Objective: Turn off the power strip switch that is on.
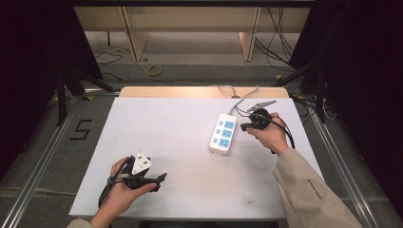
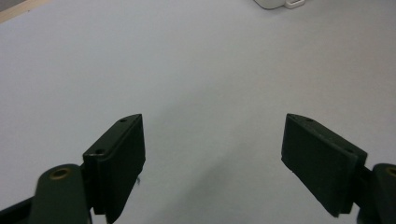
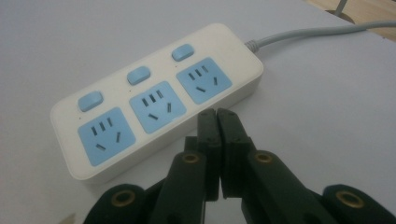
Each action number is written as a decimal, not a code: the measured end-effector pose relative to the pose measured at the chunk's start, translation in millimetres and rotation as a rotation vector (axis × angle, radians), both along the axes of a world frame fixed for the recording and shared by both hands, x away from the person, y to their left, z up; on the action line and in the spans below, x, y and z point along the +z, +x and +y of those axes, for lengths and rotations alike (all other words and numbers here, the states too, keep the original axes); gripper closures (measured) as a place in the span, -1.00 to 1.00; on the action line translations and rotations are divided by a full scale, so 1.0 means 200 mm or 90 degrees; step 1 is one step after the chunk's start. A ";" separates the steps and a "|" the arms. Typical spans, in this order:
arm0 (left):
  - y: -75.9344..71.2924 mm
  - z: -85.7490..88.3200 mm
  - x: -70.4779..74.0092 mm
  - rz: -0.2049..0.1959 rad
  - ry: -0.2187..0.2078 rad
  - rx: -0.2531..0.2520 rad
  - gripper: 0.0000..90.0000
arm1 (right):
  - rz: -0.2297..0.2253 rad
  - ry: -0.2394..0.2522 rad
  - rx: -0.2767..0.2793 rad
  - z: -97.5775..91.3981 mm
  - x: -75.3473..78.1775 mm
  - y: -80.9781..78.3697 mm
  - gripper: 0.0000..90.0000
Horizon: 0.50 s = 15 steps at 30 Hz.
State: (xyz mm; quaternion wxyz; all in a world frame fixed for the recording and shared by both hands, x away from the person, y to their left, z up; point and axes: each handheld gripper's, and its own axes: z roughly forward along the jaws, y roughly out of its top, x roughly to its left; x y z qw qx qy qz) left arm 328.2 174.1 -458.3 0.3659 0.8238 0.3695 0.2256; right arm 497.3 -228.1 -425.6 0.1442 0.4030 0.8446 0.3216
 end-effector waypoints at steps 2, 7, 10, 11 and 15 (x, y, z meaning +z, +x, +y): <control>0.00 0.00 0.00 0.000 0.001 0.001 -0.52 | -0.003 -0.001 0.000 -0.01 0.00 -0.01 0.96; 0.00 0.00 0.00 0.001 0.001 0.000 -0.52 | -0.003 0.004 -0.001 -0.04 0.02 -0.05 0.93; 0.00 0.00 0.00 0.001 0.001 0.001 -0.52 | -0.007 0.004 0.001 -0.06 0.02 -0.07 0.90; 0.00 0.00 0.00 0.000 0.001 0.001 -0.52 | -0.008 0.005 0.001 -0.06 0.02 -0.08 0.89; 0.00 0.00 0.00 0.001 0.001 0.002 -0.52 | -0.013 0.005 0.003 -0.08 0.03 -0.11 0.83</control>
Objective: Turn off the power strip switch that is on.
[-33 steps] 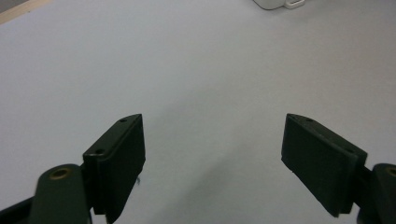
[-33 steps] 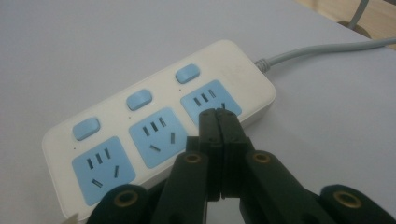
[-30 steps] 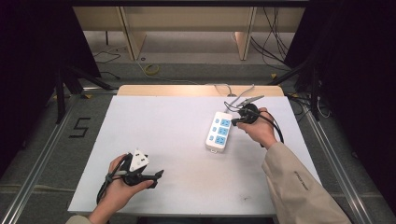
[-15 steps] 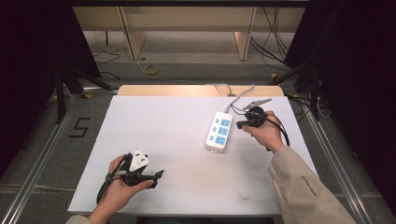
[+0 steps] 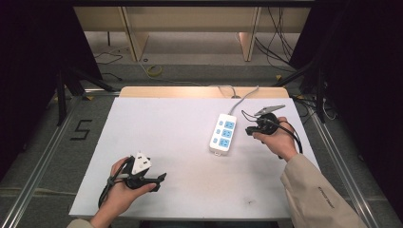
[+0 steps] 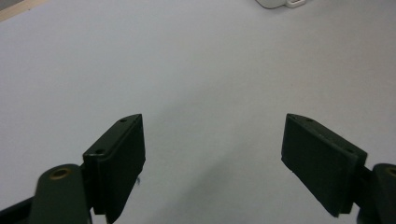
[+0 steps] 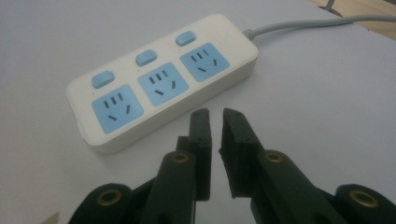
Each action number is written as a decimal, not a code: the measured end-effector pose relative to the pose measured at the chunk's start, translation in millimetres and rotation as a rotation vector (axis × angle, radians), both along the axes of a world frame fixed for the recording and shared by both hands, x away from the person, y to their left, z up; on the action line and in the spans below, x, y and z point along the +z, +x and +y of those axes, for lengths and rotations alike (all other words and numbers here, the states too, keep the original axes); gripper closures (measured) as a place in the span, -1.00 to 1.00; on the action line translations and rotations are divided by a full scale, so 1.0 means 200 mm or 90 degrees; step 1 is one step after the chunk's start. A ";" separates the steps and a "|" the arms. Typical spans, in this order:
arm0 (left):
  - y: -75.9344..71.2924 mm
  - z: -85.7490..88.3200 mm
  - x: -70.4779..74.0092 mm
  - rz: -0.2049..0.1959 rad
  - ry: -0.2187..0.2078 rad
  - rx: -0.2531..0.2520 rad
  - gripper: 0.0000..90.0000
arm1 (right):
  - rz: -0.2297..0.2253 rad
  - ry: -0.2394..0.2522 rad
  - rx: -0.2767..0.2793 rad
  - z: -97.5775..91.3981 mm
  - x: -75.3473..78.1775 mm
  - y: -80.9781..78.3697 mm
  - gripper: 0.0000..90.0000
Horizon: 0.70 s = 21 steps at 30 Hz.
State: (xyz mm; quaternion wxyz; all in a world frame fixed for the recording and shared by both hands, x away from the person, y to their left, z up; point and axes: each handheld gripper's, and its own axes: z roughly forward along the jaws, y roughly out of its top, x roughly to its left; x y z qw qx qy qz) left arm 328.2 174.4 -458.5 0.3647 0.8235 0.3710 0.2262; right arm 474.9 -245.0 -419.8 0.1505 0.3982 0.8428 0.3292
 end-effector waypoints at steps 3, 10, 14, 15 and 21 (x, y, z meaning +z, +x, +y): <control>0.00 0.00 0.00 0.000 0.000 0.000 -0.52 | 0.001 0.002 0.001 -0.01 0.00 -0.03 0.79; 0.00 0.00 0.00 0.001 0.001 0.001 -0.52 | 0.000 0.000 0.003 -0.05 0.00 -0.09 0.68; 0.00 0.00 0.00 0.001 0.000 0.002 -0.52 | 0.002 0.006 -0.001 -0.07 -0.01 -0.13 0.59; 0.00 0.00 0.00 0.001 0.001 0.002 -0.52 | 0.002 0.008 -0.001 -0.08 -0.01 -0.14 0.56; 0.00 0.00 0.00 0.001 0.002 0.002 -0.52 | 0.002 0.028 -0.015 -0.13 -0.03 -0.21 0.38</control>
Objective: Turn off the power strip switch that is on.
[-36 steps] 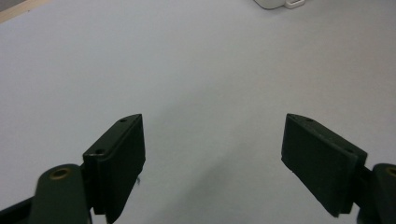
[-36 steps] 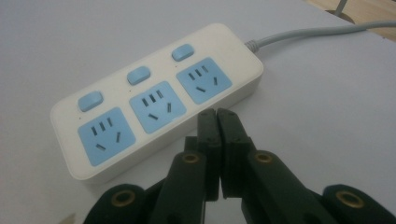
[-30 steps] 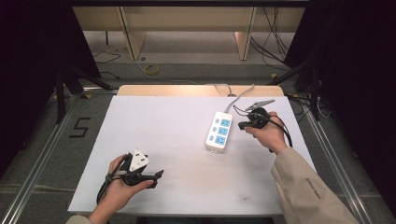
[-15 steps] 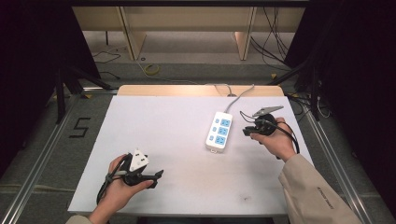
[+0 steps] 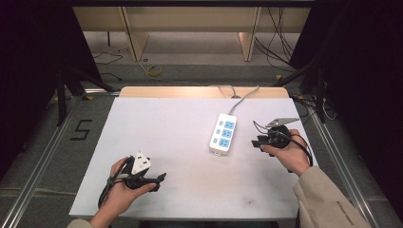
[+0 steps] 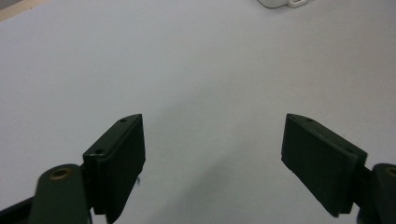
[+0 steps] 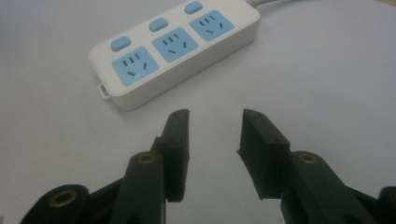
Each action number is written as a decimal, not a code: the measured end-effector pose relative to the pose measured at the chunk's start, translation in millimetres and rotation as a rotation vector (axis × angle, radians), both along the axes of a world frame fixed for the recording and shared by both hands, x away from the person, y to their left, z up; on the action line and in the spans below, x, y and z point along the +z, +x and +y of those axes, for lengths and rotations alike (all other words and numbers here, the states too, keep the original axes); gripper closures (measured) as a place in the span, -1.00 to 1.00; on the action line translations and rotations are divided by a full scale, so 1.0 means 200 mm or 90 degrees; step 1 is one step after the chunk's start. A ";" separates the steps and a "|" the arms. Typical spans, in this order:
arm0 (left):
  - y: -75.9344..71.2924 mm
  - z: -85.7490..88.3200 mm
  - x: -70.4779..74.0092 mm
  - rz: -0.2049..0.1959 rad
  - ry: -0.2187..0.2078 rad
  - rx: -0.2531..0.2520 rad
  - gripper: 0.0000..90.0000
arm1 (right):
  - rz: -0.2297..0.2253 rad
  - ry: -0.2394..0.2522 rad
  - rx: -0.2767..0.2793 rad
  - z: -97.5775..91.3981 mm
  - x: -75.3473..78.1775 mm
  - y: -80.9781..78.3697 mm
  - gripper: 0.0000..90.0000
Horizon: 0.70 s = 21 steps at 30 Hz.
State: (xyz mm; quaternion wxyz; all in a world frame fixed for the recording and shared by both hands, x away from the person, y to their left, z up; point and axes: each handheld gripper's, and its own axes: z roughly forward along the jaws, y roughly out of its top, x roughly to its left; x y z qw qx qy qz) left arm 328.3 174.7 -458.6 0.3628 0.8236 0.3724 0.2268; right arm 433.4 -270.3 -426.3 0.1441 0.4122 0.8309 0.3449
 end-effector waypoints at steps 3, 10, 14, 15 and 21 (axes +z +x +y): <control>0.00 0.00 0.00 -0.001 -0.002 0.001 -0.52 | -0.006 0.007 -0.006 -0.03 -0.01 -0.03 0.30; 0.00 0.00 0.00 -0.001 -0.002 0.003 -0.52 | -0.023 0.023 -0.006 -0.07 -0.03 -0.11 0.09; 0.00 0.00 0.00 -0.001 -0.001 0.004 -0.52 | -0.018 0.033 0.000 -0.10 -0.05 -0.16 -0.06; 0.00 0.00 0.00 -0.001 -0.001 0.004 -0.52 | -0.019 0.035 -0.003 -0.11 -0.05 -0.18 -0.08; -0.01 0.00 0.00 -0.003 -0.002 0.004 -0.52 | -0.032 0.042 -0.020 -0.16 -0.08 -0.26 -0.16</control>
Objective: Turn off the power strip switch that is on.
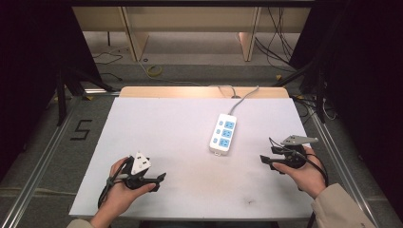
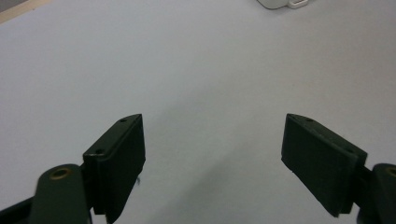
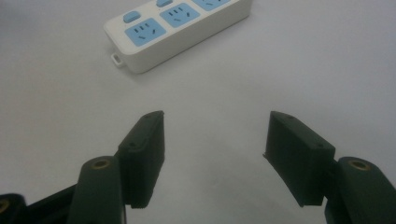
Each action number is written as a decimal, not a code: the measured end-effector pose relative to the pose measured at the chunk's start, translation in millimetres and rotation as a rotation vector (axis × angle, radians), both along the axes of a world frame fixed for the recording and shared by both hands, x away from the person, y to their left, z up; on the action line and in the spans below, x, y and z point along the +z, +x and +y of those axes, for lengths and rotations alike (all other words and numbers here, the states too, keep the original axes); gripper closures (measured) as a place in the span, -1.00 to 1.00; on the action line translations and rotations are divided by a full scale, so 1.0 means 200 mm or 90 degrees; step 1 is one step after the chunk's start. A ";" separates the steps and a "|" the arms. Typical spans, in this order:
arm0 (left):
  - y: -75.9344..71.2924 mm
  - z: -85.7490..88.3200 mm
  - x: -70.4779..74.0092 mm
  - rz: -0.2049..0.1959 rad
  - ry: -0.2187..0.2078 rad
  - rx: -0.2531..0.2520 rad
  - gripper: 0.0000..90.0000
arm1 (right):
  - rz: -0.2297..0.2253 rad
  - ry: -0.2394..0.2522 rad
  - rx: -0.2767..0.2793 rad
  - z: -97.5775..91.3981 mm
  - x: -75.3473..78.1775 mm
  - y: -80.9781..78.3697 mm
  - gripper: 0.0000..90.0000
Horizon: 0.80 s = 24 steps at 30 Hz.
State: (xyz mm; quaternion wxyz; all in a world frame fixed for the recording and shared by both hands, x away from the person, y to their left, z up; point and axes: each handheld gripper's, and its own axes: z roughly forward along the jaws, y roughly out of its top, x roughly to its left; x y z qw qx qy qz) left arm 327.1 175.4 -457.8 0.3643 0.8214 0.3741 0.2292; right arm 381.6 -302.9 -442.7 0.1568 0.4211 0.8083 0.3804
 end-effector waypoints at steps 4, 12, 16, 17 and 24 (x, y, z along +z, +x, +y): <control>0.00 0.00 0.00 0.000 0.001 0.000 -0.52 | -0.010 0.004 -0.006 -0.03 0.00 -0.04 -0.19; 0.00 0.00 0.01 -0.004 -0.002 -0.002 -0.52 | -0.021 0.008 -0.012 -0.06 -0.04 -0.12 -0.20; 0.00 0.00 0.01 -0.003 -0.002 -0.003 -0.52 | -0.029 0.012 -0.012 -0.06 -0.04 -0.14 -0.21; 0.00 0.00 0.01 -0.003 -0.002 -0.003 -0.52 | -0.030 0.012 -0.013 -0.06 -0.04 -0.15 -0.21; 0.00 0.00 0.01 -0.002 -0.004 -0.002 -0.52 | -0.030 0.014 -0.018 -0.07 -0.05 -0.16 -0.24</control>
